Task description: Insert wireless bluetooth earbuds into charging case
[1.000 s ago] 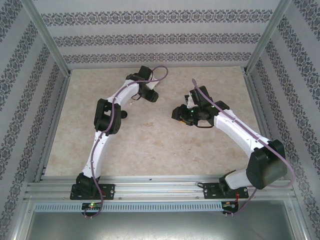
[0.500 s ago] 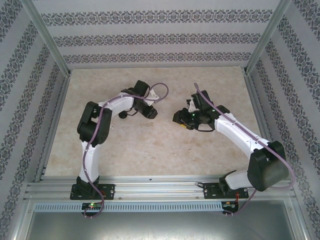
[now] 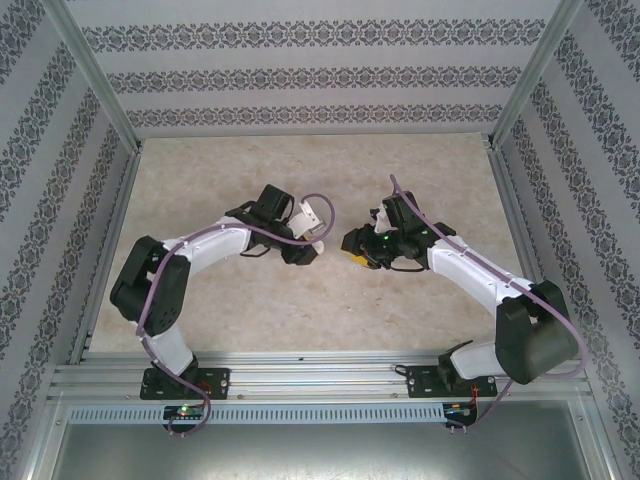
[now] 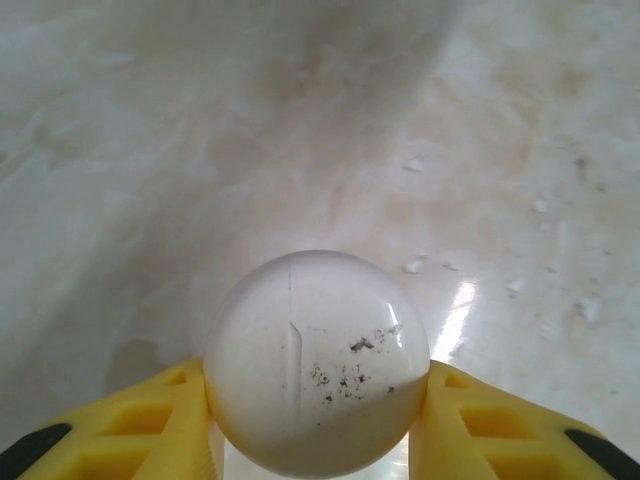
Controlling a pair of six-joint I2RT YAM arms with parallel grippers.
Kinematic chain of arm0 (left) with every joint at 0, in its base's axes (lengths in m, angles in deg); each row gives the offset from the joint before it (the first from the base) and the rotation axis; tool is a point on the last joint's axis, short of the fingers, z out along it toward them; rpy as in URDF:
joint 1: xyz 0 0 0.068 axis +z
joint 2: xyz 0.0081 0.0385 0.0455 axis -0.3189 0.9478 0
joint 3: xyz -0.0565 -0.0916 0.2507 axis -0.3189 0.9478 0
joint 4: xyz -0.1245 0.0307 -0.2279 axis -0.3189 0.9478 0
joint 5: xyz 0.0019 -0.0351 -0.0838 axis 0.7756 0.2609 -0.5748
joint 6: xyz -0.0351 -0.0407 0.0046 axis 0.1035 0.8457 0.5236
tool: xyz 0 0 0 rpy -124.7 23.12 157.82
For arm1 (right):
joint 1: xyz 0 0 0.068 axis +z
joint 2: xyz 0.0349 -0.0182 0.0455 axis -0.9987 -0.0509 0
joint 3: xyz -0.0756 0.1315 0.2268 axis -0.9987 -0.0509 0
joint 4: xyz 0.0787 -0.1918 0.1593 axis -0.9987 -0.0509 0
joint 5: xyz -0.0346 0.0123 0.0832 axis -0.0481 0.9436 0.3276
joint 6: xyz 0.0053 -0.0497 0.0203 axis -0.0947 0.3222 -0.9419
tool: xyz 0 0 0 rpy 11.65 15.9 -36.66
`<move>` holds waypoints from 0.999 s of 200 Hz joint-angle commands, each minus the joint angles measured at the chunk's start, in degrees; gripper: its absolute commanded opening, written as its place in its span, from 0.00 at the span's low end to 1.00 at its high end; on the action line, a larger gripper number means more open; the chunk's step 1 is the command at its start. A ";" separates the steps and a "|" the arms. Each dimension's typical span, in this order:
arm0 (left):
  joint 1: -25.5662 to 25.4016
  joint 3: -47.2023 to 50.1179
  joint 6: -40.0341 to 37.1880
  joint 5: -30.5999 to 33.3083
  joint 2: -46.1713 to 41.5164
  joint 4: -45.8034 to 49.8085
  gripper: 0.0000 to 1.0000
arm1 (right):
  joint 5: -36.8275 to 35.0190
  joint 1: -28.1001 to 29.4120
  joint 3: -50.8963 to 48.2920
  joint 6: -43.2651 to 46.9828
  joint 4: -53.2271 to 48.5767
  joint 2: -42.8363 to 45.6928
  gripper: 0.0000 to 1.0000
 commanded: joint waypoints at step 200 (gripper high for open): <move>-7.13 6.26 0.70 -5.37 -15.69 -1.21 0.37 | 8.11 4.56 3.54 2.18 0.76 -0.19 0.44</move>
